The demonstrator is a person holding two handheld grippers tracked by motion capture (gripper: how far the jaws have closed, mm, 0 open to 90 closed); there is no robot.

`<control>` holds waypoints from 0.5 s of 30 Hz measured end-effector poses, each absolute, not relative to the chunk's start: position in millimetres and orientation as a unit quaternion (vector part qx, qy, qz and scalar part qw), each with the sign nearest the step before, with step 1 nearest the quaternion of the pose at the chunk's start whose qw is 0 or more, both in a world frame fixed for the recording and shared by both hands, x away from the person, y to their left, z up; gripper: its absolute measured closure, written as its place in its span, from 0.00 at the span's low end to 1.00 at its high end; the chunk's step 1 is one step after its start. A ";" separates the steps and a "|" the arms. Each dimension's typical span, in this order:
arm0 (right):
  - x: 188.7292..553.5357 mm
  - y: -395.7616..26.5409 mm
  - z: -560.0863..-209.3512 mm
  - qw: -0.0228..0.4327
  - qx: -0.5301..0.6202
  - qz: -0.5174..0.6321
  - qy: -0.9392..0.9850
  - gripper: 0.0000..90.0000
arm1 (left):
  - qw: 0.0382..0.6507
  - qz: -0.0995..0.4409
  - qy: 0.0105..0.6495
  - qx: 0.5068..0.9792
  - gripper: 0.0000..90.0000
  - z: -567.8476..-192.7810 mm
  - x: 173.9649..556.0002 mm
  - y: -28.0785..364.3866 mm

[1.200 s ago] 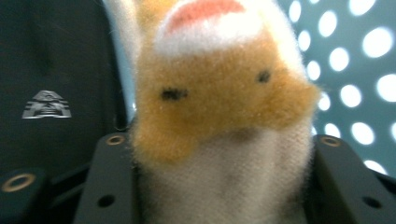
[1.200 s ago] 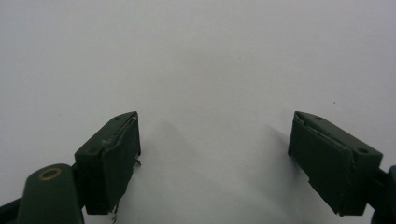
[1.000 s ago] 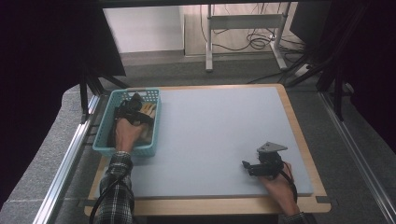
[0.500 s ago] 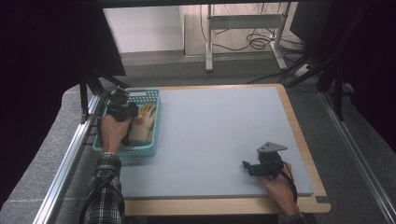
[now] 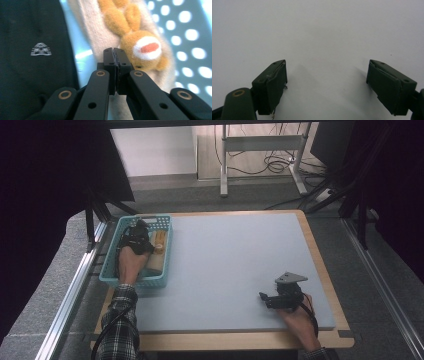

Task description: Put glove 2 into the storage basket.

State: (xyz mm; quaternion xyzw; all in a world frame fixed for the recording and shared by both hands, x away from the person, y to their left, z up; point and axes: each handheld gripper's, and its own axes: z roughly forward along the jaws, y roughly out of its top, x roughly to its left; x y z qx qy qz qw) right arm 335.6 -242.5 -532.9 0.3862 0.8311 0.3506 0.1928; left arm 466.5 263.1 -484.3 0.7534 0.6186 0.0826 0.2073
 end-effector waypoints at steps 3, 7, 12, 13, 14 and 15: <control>335.6 -242.5 -532.9 0.193 0.386 0.351 0.831 0.18 | 0.208 0.079 0.621 0.751 0.99 -486.7 466.5 263.8; 335.6 -242.5 -532.9 0.193 0.386 0.351 0.831 0.18 | 0.215 0.082 0.630 0.742 0.94 -486.7 466.2 270.6; 335.6 -242.5 -532.9 0.193 0.386 0.351 0.831 0.18 | 0.217 0.107 0.631 0.737 0.77 -481.1 463.1 277.3; 335.6 -242.5 -532.9 0.193 0.386 0.351 0.831 0.18 | 0.217 0.114 0.631 0.736 0.73 -479.9 462.2 278.0; 335.6 -242.5 -532.9 0.193 0.386 0.351 0.831 0.18 | 0.219 0.119 0.631 0.734 0.70 -478.5 461.3 278.9; 335.5 -242.3 -532.9 0.193 0.387 0.351 0.831 0.18 | 0.218 0.121 0.630 0.735 0.65 -477.8 460.8 279.7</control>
